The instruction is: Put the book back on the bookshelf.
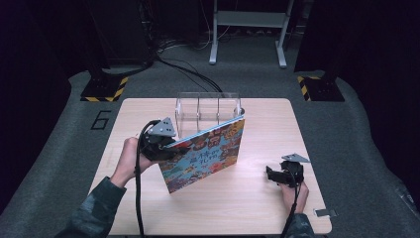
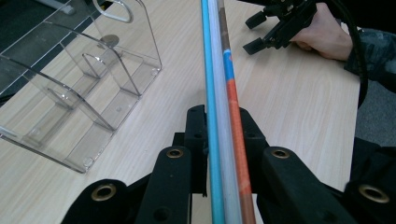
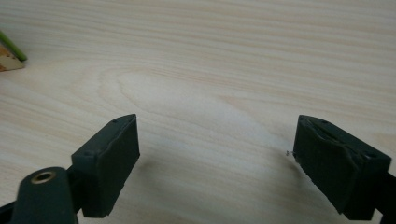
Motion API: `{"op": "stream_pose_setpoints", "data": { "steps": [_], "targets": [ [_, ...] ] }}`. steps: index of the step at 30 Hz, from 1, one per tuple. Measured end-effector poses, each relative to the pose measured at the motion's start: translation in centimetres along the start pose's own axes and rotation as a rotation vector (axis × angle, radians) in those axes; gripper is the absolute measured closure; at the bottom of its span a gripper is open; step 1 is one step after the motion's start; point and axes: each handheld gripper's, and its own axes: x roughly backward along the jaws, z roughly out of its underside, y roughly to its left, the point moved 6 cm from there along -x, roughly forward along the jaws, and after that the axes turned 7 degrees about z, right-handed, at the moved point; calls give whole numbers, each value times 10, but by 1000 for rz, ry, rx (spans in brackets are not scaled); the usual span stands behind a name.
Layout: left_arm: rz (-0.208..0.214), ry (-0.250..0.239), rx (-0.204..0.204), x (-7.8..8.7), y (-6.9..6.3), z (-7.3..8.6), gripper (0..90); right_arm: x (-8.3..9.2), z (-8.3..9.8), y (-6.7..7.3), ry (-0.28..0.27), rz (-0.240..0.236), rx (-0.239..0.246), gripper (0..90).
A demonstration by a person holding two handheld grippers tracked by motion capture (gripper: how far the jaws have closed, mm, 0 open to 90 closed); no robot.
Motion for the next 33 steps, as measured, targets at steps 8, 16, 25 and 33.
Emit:
{"op": "stream_pose_setpoints", "data": {
  "steps": [8,16,25,33],
  "targets": [
    [-16,81,-64,-3,-10,-17,806,-4,1,2,26,4,33,136],
    [-33,171,-109,1,-12,-53,806,-4,1,2,26,3,36,135],
    [-80,271,-136,16,-9,-68,807,-4,1,2,25,3,37,136],
    [-107,295,-102,29,0,-67,806,-4,1,3,25,4,36,138]
  ]
}}
